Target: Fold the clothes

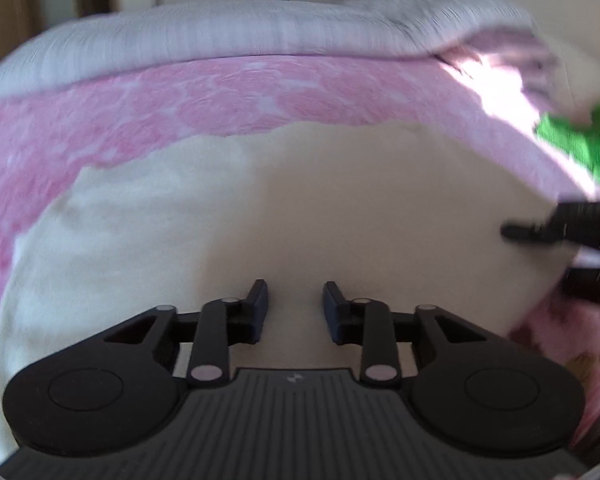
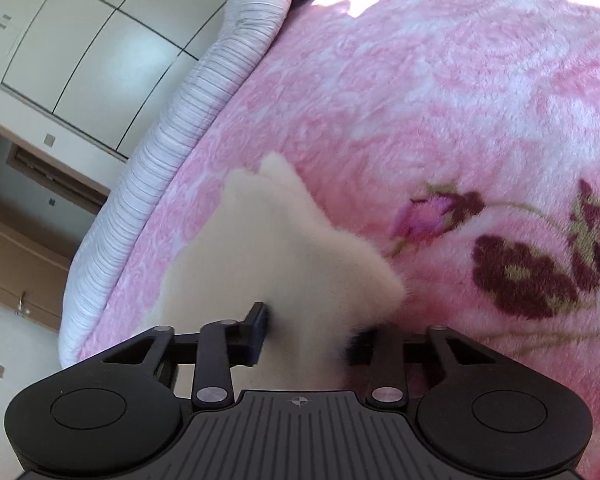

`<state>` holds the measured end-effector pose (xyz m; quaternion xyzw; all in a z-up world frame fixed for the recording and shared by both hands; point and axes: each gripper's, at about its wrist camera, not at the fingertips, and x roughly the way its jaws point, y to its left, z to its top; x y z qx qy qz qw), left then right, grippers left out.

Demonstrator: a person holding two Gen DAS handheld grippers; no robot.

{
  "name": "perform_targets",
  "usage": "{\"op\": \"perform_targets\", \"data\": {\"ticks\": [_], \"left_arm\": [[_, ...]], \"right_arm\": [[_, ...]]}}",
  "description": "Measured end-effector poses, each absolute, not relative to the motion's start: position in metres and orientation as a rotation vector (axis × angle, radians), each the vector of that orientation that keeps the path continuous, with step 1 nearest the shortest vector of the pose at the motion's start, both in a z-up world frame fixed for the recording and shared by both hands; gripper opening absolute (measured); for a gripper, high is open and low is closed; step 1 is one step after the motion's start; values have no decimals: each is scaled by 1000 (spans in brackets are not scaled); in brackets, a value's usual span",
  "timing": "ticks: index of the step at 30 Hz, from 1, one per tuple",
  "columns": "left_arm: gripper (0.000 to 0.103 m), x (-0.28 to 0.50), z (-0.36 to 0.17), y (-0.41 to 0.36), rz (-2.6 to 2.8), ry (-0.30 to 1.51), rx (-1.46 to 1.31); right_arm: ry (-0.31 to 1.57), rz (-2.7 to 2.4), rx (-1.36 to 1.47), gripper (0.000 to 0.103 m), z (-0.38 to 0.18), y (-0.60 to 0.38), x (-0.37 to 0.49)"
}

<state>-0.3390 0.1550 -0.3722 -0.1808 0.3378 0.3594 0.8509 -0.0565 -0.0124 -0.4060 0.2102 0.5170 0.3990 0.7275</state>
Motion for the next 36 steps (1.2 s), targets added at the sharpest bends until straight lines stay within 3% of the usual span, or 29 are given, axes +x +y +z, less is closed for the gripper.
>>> {"op": "perform_targets", "data": {"ticks": [5, 8, 12, 16, 20, 23, 25, 28, 31, 36], "left_arm": [[24, -404, -360, 179, 862, 647, -538], [19, -447, -359, 193, 885, 591, -685], [19, -483, -363, 199, 839, 498, -849], [19, -498, -363, 196, 811, 450, -912], [19, -515, -368, 195, 793, 397, -996], [19, -521, -371, 196, 790, 378, -1037], [19, -523, -372, 197, 786, 367, -1056], [21, -521, -369, 203, 767, 356, -1076], [29, -511, -365, 215, 741, 363, -1073], [35, -483, -365, 253, 661, 376, -1115]], "right_arm": [[1069, 906, 233, 18, -387, 8, -66], [820, 952, -99, 15, -356, 35, -107], [327, 1135, -416, 14, -325, 55, -198], [117, 1348, -618, 14, -334, 64, -277], [33, 1507, -840, 21, -365, 71, -334], [-40, 1560, -992, 44, -387, 67, -356], [-45, 1621, -1011, 55, -386, 60, -356], [63, 1715, -959, 57, -367, 51, -331], [213, 1750, -836, 57, -337, 45, -293], [838, 1661, -426, 59, -305, 84, -182]]}}
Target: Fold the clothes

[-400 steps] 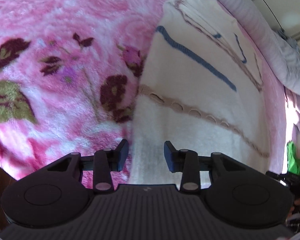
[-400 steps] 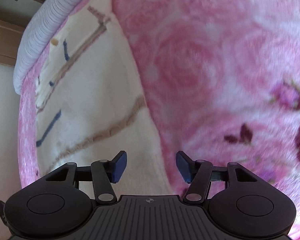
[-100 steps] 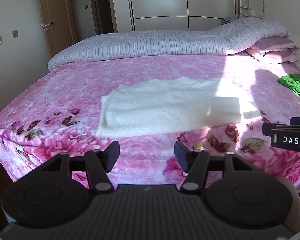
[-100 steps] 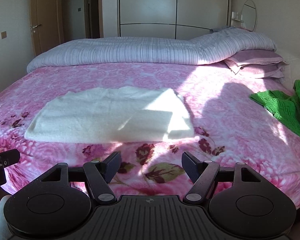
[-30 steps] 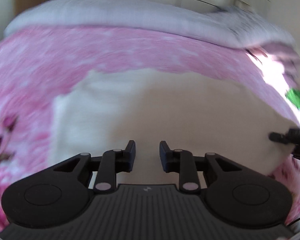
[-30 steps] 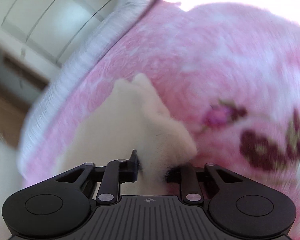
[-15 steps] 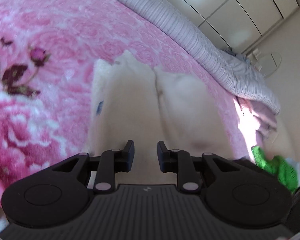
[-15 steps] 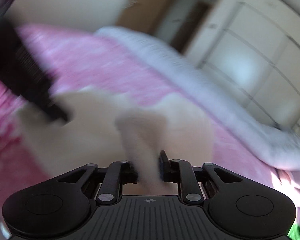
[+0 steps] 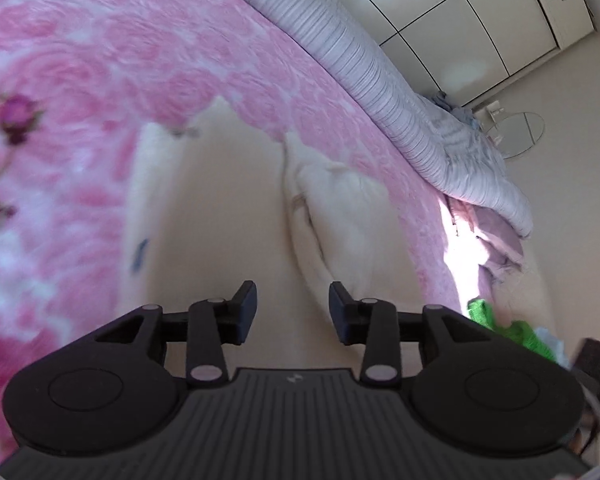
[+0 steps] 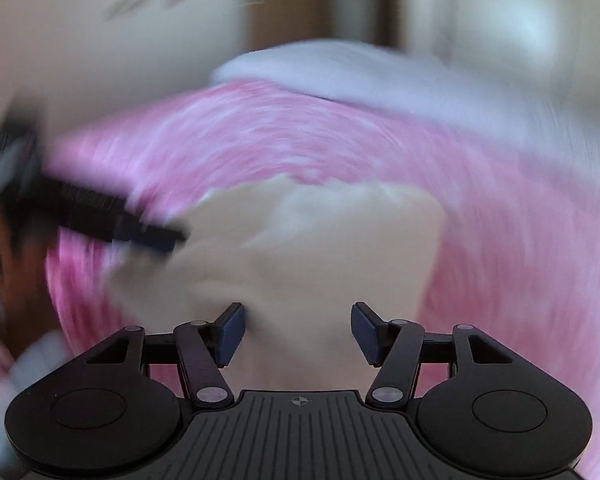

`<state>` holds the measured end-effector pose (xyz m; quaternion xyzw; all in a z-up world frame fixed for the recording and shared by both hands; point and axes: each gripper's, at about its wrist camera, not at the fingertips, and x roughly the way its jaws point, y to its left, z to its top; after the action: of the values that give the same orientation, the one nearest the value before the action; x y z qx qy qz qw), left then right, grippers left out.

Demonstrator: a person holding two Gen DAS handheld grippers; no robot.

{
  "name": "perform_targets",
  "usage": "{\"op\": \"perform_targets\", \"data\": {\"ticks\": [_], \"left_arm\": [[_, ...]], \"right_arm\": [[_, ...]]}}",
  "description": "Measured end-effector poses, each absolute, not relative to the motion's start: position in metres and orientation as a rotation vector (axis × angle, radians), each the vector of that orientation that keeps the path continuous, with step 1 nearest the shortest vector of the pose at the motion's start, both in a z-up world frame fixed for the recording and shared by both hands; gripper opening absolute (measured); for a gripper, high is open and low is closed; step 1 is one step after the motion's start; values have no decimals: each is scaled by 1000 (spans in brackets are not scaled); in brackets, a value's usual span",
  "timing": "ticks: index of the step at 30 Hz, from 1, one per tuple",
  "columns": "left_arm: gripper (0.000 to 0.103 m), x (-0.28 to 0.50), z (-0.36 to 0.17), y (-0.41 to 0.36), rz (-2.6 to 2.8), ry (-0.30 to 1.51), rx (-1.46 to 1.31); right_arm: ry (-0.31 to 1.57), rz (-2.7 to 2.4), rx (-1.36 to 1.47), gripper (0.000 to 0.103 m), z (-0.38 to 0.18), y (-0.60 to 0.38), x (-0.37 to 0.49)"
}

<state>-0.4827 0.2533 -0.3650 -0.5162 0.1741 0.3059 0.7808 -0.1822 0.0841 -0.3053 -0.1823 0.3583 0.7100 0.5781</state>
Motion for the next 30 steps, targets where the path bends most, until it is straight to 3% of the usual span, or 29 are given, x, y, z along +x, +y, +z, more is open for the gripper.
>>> {"op": "perform_targets", "data": {"ticks": [3, 6, 8, 12, 17, 19, 20, 21, 23, 30], "left_arm": [[38, -468, -372, 278, 588, 349, -1199], [39, -458, -381, 294, 566, 340, -1240], [39, -450, -389, 302, 561, 351, -1257], [40, -428, -406, 316, 537, 379, -1295], [39, -404, -412, 334, 510, 407, -1289], [33, -399, -412, 339, 493, 404, -1287], [21, -402, -410, 337, 487, 395, -1272], [16, -405, -407, 336, 481, 386, -1257], [14, -416, -396, 329, 484, 347, -1213], [13, -502, -354, 312, 589, 224, -1102]], "right_arm": [[1290, 1578, -47, 59, -310, 106, -122], [1470, 1549, 264, 59, -316, 113, -82], [1408, 1521, 261, 59, -310, 117, -65], [1249, 1309, -112, 59, -320, 153, -51], [1297, 1238, -358, 59, -364, 215, -62], [1292, 1248, -370, 58, -367, 223, -68], [1288, 1254, -373, 55, -368, 226, -71], [1292, 1265, -364, 53, -368, 224, -72], [1305, 1292, -339, 42, -368, 214, -73], [1235, 1457, -432, 42, -353, 227, -134]]}}
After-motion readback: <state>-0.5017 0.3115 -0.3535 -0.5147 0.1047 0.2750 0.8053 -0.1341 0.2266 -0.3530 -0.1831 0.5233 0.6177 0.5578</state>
